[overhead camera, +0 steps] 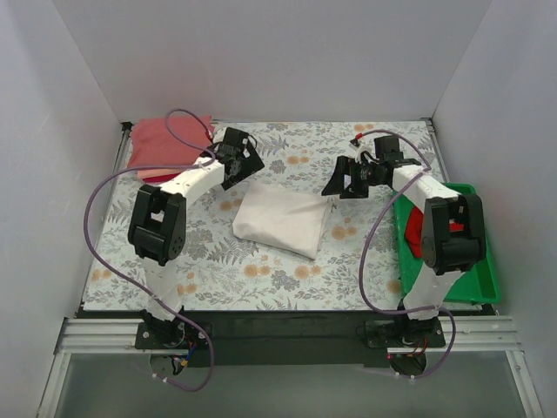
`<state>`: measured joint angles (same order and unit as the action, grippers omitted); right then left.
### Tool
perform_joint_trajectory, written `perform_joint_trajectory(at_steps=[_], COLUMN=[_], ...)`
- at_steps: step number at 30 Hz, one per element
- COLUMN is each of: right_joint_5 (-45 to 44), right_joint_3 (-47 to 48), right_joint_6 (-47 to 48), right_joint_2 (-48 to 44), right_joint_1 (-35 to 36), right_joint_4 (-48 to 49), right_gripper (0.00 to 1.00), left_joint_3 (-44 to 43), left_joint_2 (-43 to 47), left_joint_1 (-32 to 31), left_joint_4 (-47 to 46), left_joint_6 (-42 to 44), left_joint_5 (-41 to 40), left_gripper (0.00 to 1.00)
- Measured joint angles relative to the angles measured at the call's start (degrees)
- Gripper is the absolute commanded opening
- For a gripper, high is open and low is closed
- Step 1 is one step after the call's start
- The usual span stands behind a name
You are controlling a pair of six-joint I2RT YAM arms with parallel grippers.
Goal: Fold and stack the t-shirts
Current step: Fold the tshirt
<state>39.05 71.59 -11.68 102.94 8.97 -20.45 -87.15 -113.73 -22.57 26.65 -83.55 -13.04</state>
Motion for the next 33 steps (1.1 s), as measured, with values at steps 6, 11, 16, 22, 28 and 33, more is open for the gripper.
perform_joint_trajectory(at_steps=[6,11,16,22,28,33], right_joint_5=[0.7,1.8,1.3,-1.4,-2.7,-4.4], right_joint_3=[-9.2,-13.4,-12.7,-10.1,-8.3,-3.9], right_joint_6=[-3.3,-9.0,-13.0,-15.8,-16.4,-11.5], right_joint_2=[-10.0,-11.3,-3.6,6.1,7.4,7.9], right_joint_1=[5.1,10.7,10.9,9.9,9.5,9.4], right_joint_4=[6.5,15.8,22.8,24.8,25.5,19.5], right_gripper=[0.98,0.98,0.98,0.98,0.98,0.98], left_joint_3=[12.6,25.3,30.5,34.7,40.5,44.4], left_joint_2=[10.9,18.5,18.3,18.4,21.8,26.7], left_joint_1=[-0.6,-2.2,-2.9,-2.6,-2.8,-6.3], left_joint_4=[-2.9,-8.7,-11.7,-16.2,-21.7,-20.7], left_joint_6=[-1.6,-3.7,-4.8,-5.4,-6.3,-6.9], left_joint_5=[8.8,16.2,19.7,21.3,21.9,21.6], left_gripper=[0.96,0.96,0.96,0.97,0.98,0.98])
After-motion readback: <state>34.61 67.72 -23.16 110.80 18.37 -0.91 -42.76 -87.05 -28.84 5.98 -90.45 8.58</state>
